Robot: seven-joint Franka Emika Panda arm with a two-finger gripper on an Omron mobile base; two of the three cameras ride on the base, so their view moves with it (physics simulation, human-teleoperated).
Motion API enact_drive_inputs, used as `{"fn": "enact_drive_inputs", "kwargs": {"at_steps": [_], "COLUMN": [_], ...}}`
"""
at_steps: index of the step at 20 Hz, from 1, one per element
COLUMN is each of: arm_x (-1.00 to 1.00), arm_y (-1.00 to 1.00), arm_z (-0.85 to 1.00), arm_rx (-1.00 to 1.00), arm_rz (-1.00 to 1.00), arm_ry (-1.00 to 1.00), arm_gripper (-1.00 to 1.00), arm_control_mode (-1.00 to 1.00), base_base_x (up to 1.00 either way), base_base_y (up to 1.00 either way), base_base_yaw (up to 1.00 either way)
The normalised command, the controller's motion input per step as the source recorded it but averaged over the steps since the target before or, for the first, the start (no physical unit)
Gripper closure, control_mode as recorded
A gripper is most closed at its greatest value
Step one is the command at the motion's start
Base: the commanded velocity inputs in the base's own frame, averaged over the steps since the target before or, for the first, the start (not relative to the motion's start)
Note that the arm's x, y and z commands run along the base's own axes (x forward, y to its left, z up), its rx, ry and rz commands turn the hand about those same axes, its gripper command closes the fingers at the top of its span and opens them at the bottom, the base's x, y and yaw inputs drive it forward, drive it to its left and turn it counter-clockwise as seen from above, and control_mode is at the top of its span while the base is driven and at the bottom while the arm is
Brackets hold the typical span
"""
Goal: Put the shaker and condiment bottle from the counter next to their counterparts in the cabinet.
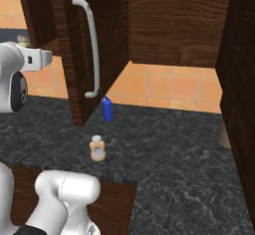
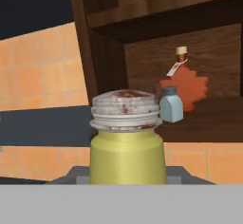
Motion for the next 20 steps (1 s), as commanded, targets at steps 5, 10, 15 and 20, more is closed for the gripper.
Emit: {"fn": "enact_drive_inputs", "kwargs": {"at_steps": [5,10,15,20], "arm_x": [0.32,0.02,0.12,0.18], "arm_y": [0.00,-0.14,-0.36,0.06], "arm_z": [0.21,0.16,0.00,-0.04], "arm_rx": [0.00,-0.01,0.00,-0.12], "arm_rz": [-0.17,-0.01,0.02,-0.02], "arm_ry": [-0.05,-0.08,0.00,0.00], "arm_gripper": [1.00,1.00,1.00,1.00], "arm_control_mode": [-1.00,-1.00,-1.00,-1.00], "base_base_x": [0.00,0.00,0.00,0.00], "base_base_y": [0.00,0.00,0.00,0.00], "base_base_yaw": [0.00,0.00,0.00,0.00]}}
